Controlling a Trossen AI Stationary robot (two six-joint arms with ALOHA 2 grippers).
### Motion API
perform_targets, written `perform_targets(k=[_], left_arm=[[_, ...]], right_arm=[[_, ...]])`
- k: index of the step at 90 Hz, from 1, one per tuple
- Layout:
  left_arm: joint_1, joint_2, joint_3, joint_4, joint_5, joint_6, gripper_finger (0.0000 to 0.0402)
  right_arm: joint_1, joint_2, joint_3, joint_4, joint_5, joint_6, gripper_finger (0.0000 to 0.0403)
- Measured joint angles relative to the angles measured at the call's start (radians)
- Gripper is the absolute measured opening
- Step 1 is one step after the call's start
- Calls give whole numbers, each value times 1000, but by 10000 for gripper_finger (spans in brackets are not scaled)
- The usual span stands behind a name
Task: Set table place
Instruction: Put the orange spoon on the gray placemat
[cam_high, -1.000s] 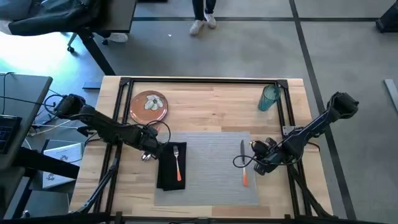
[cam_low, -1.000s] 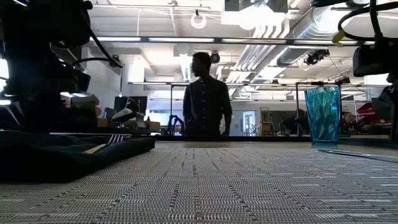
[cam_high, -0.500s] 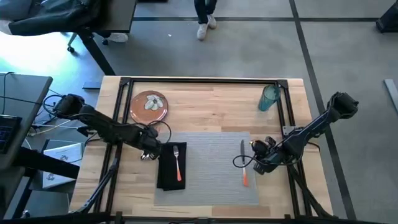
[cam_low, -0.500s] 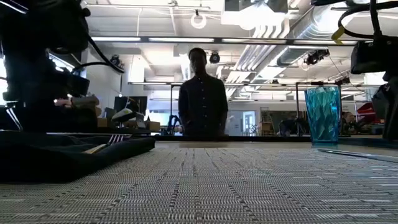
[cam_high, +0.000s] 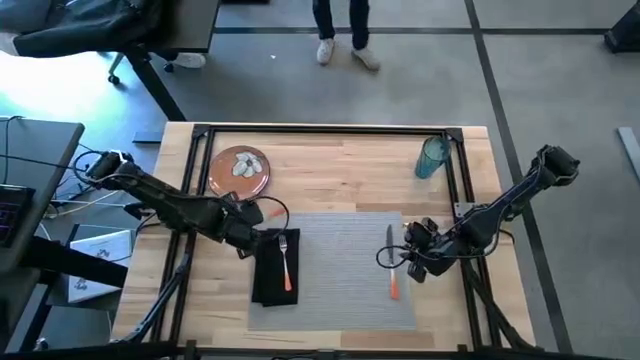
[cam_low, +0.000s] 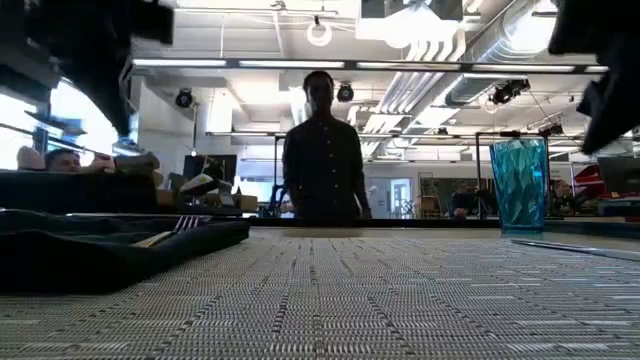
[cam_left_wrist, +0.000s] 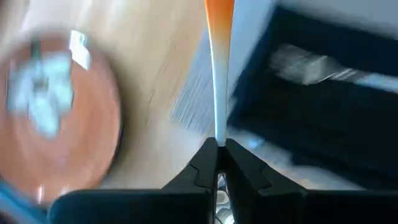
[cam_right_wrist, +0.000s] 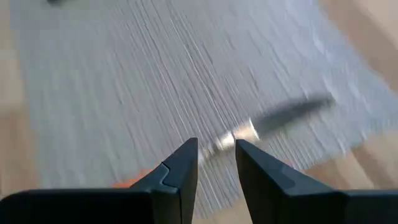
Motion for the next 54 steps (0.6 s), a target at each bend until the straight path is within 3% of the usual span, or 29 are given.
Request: perform_targets(k=[14, 19, 33, 54], left_arm=[[-54, 5, 33, 109, -61, 250, 0], [-65, 8, 33, 191, -62, 382, 0], [-72, 62, 34, 392, -52, 705, 0], [-51, 195, 34, 617, -58, 1005, 0]], right_arm=[[-36, 0, 5, 201, 164, -140, 94], [-66, 1, 5, 294, 175, -184, 95], [-168, 29, 6, 506, 26, -275, 110], [-318, 151, 6, 682, -176, -162, 164]])
